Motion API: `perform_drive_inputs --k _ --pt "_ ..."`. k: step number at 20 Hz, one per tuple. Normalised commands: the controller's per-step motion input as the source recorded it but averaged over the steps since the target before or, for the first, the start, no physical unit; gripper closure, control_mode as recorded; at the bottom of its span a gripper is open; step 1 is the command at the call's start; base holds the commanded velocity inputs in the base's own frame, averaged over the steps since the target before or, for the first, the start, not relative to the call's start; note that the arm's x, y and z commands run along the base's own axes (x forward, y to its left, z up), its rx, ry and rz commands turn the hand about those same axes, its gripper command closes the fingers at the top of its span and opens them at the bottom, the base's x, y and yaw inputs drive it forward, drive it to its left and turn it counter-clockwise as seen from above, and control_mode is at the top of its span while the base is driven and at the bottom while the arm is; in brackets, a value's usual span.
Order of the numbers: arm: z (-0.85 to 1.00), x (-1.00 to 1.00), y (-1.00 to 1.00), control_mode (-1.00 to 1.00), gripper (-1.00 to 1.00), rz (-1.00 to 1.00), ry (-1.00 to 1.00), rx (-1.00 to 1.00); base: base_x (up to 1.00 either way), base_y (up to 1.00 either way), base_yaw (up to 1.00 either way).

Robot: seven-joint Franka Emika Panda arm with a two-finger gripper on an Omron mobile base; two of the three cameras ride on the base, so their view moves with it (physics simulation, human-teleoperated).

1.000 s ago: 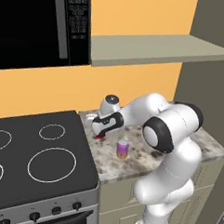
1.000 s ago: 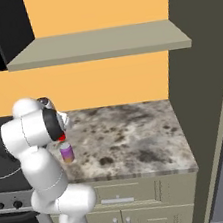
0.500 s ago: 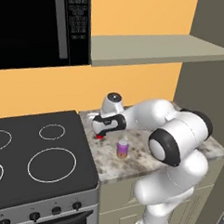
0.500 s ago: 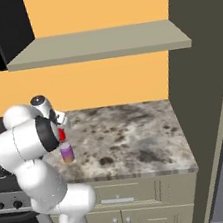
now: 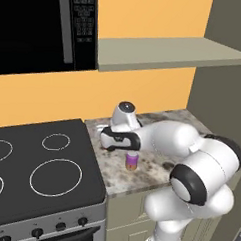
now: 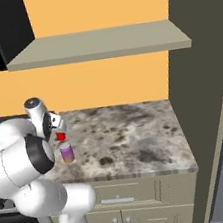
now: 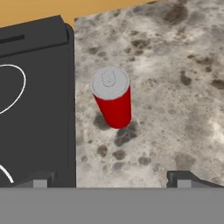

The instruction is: Four empty soda cans are scattered around the kitchen. Gather all the cans and cluster them next to the stove for recycling.

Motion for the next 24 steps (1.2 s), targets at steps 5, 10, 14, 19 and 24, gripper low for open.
perform_drive_inputs --k 5,10,14,19,24 --pt "0.18 -0.49 -0.02 -1.00 -1.00 0.08 0.00 0.00 0.00 0.00 0.00" --pt "0.28 -0.42 -0.16 -1.00 -1.00 0.12 0.02 -0.01 0.00 0.00 0.00" --pt "0.18 -0.47 -0.24 -1.00 -1.00 0.23 0.00 -0.04 0.00 0.00 0.00" --pt "0.09 -0.33 -0.33 -1.00 -1.00 0.09 0.06 -0.01 0.00 0.00 0.00" --pt "0.12 -0.15 -0.29 -1.00 -1.00 -0.04 0.16 0.00 0.00 0.00 0.00"
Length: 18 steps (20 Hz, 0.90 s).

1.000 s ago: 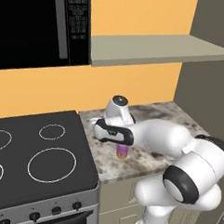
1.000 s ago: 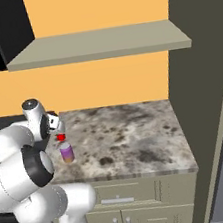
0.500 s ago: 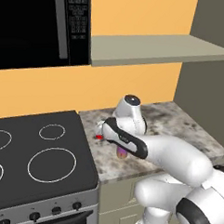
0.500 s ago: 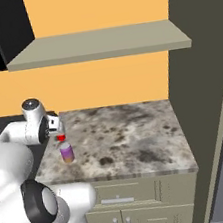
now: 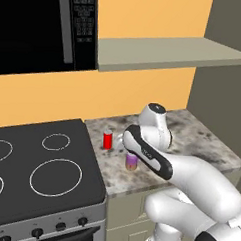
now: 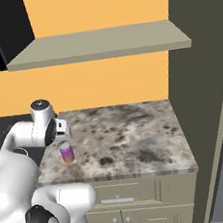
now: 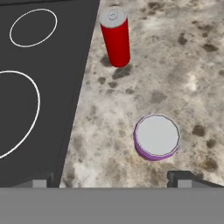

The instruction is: Four empty soda cans are scattered around the kitchen. Gather all the cans and cluster them next to the stove for recycling.

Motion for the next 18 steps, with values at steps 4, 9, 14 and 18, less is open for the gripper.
perform_drive_inputs --k 4,9,14,18 --pt "0.09 -0.09 -0.20 -1.00 -1.00 -0.04 0.17 0.00 0.00 0.00 0.00" --pt "0.00 0.00 0.00 -1.00 -1.00 0.00 0.00 -0.01 0.00 0.00 0.00" --pt "0.00 0.00 0.00 -1.00 -1.00 0.00 0.00 0.00 0.00 0.00 0.00" --pt "0.00 0.00 0.00 1.00 -1.00 0.00 0.00 0.00 -0.04 0.01 0.00"
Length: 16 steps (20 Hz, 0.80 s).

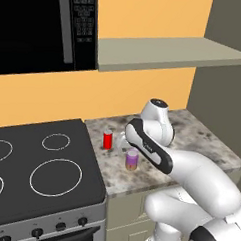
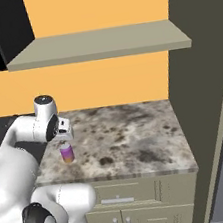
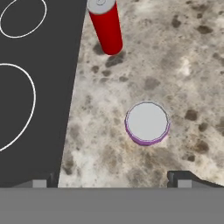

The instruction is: Four empty soda cans are scattered around the kitchen. Gather all the cans and cluster them next to the stove for recycling.

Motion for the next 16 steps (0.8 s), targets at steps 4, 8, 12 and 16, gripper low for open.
perform_drive_inputs --k 4,8,12,16 --pt "0.00 0.00 0.00 1.00 -1.00 0.00 0.00 0.00 -0.38 0.10 -0.02" --pt "0.00 0.00 0.00 1.00 -1.00 0.00 0.00 0.00 -0.51 0.14 -0.07" --pt "0.00 0.00 0.00 1.00 -1.00 0.00 0.00 0.00 -0.43 0.09 0.20" --pt "0.00 0.00 0.00 1.00 -1.00 0.00 0.00 0.00 -0.12 0.02 0.96"
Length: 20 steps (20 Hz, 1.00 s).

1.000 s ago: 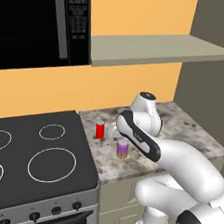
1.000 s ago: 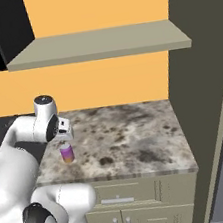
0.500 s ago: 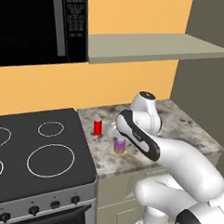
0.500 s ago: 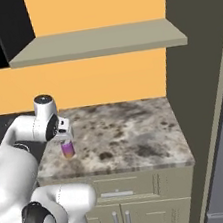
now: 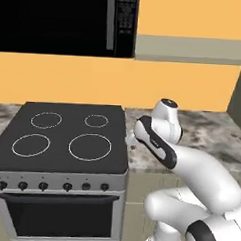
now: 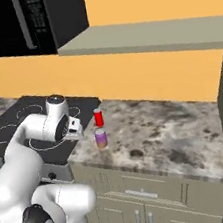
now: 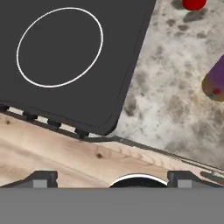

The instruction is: Four empty soda cans are scattered around the kitchen. Gather all the cans and cluster them next to the stove for recycling.

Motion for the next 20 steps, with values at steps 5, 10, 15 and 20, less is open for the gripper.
perform_drive_inputs --k 5,10,15,20 --pt "0.00 0.00 0.00 1.00 -1.00 0.00 0.00 0.00 -0.04 0.00 1.00" --pt "0.00 0.00 0.00 1.00 -1.00 0.00 0.00 0.00 -0.03 0.00 1.00" --pt "0.00 0.00 0.00 1.00 -1.00 0.00 0.00 0.00 -0.03 0.00 1.00" --pt "0.00 0.00 0.00 1.00 -1.00 0.00 0.00 0.00 -0.03 0.00 1.00"
